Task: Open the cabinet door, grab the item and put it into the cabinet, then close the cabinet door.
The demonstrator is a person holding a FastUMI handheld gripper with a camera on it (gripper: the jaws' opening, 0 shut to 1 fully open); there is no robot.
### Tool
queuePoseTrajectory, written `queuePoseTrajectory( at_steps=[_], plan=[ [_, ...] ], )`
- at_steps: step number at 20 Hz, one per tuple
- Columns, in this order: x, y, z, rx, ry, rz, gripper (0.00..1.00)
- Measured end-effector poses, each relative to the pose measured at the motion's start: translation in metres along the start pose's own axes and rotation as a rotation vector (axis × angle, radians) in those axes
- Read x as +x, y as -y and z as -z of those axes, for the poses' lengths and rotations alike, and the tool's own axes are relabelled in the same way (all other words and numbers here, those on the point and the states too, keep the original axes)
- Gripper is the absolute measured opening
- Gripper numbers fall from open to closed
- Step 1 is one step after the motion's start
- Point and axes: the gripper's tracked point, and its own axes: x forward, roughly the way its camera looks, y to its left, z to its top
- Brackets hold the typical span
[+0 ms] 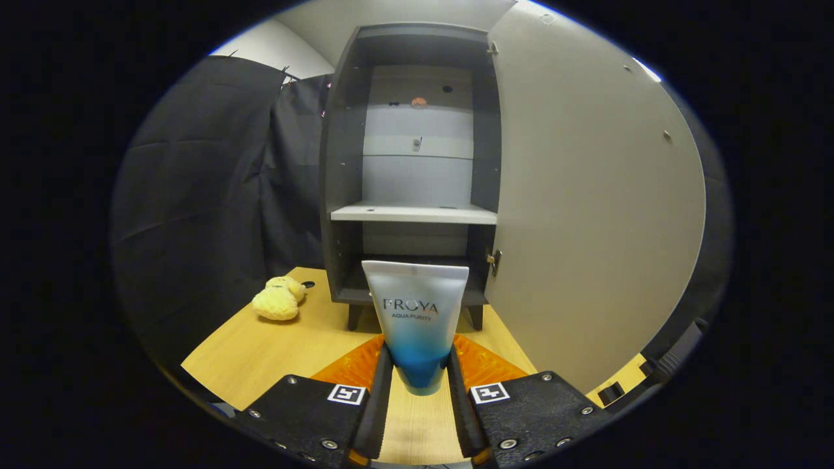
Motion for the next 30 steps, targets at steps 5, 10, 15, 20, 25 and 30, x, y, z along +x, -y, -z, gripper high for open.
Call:
queuePoseTrajectory(
  at_steps=[5,10,15,20,25,30],
  plan=[
    [0.025,-0.007,-0.086,0.019,0.047,-0.045,0.44],
    [0.085,0.004,-0.163,0.001,0.121,-0.069,0.44],
    [0.169,0.0,-0.215,-0.004,0.186,-0.107,0.44],
    [0.257,0.0,-0.216,0.008,0.167,-0.102,0.44],
    [0.305,-0.005,-0.191,0.017,0.097,-0.114,0.44],
    [0.312,-0.003,-0.178,0.05,0.074,-0.118,0.45]
  ],
)
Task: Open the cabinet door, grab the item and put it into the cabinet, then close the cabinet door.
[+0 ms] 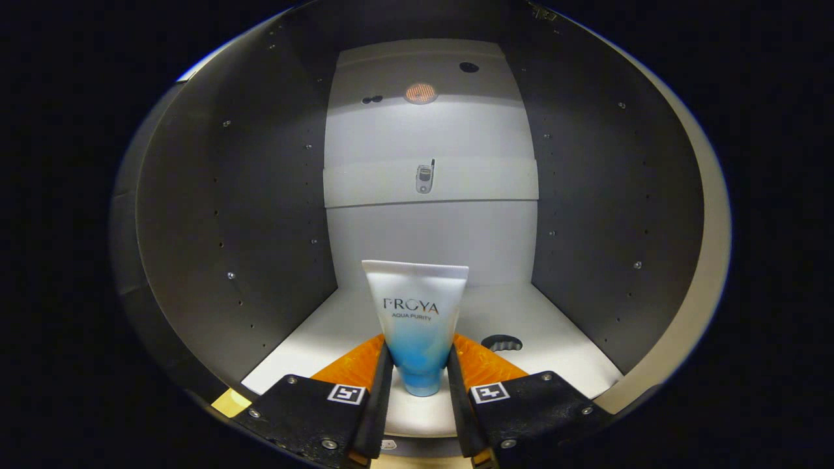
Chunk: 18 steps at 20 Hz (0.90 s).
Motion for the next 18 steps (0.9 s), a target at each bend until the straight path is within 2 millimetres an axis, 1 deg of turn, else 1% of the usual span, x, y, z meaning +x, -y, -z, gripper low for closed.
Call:
queuePoseTrajectory(
  at_steps=[4,5,8,10,12,13,16,18],
  plan=[
    [0.001,-0.001,0.001,-0.017,0.012,-0.011,0.47],
    [0.0,0.0,0.003,-0.017,0.008,-0.01,0.49],
    [0.001,-0.002,0.001,-0.007,0.016,-0.019,0.51],
    [-0.001,-0.005,-0.001,-0.017,0.023,-0.014,0.56],
    [-0.002,-0.001,-0.005,-0.027,0.033,-0.01,0.7],
    [-0.005,-0.002,-0.006,-0.024,0.036,-0.012,0.78],
    [-0.022,-0.003,-0.015,-0.028,0.067,-0.005,0.92],
    [-0.039,-0.003,-0.018,-0.034,0.076,-0.001,0.93]
  ],
)
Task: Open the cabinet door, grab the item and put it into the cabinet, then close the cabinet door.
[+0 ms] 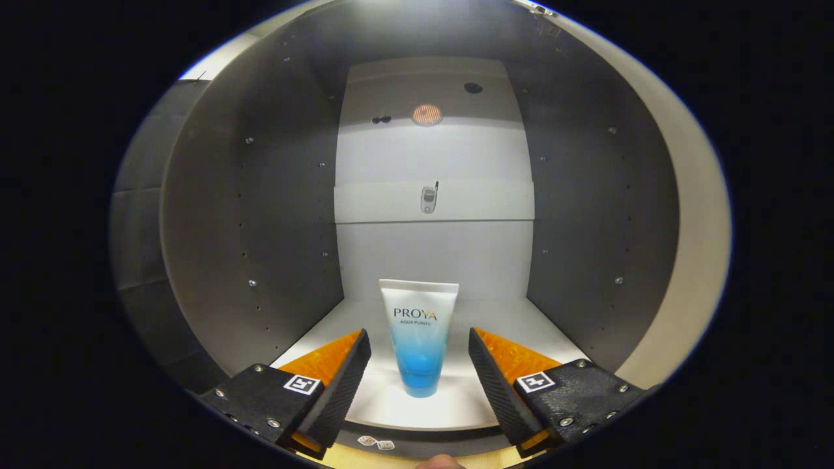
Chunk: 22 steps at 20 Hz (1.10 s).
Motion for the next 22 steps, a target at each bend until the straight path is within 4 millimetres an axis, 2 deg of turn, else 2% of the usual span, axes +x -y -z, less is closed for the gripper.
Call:
queuePoseTrajectory(
  at_steps=[5,9,12,15,18,22],
  plan=[
    [-0.059,-0.009,-0.011,0.014,0.026,0.01,0.94],
    [-0.119,-0.021,-0.009,0.034,-0.001,0.005,0.94],
    [-0.171,-0.019,-0.007,0.022,-0.009,0.038,0.94],
    [-0.228,-0.025,0.006,0.061,-0.032,0.03,0.93],
    [-0.283,-0.023,0.015,0.066,-0.032,0.04,0.93],
    [-0.338,-0.031,0.037,0.046,-0.059,0.025,0.93]
  ],
)
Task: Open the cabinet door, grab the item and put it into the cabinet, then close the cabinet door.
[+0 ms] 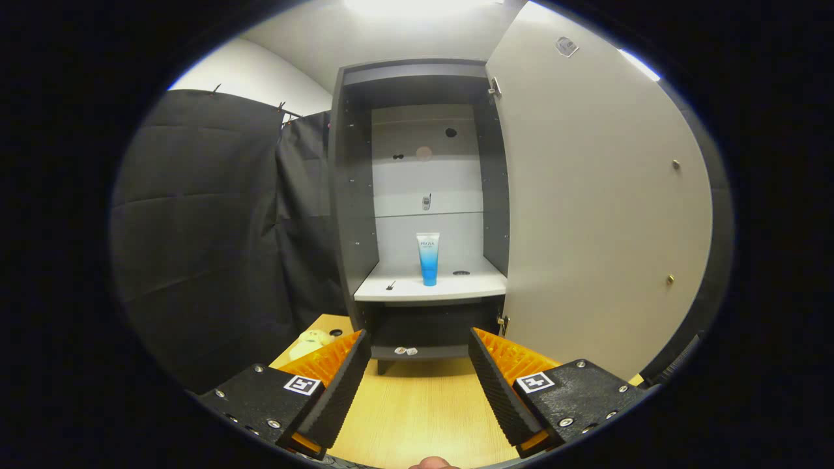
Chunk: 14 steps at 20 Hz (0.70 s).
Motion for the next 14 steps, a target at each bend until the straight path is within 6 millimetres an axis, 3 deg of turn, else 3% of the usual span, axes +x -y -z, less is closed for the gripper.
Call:
queuePoseTrajectory(
  at_steps=[3,7,14],
  plan=[
    [-0.022,0.013,-0.003,-0.026,0.035,0.02,0.93],
    [-0.049,0.061,-0.006,-0.001,0.028,0.072,0.94],
    [-0.1,0.199,-0.006,-0.003,0.01,0.234,0.94]
  ],
)
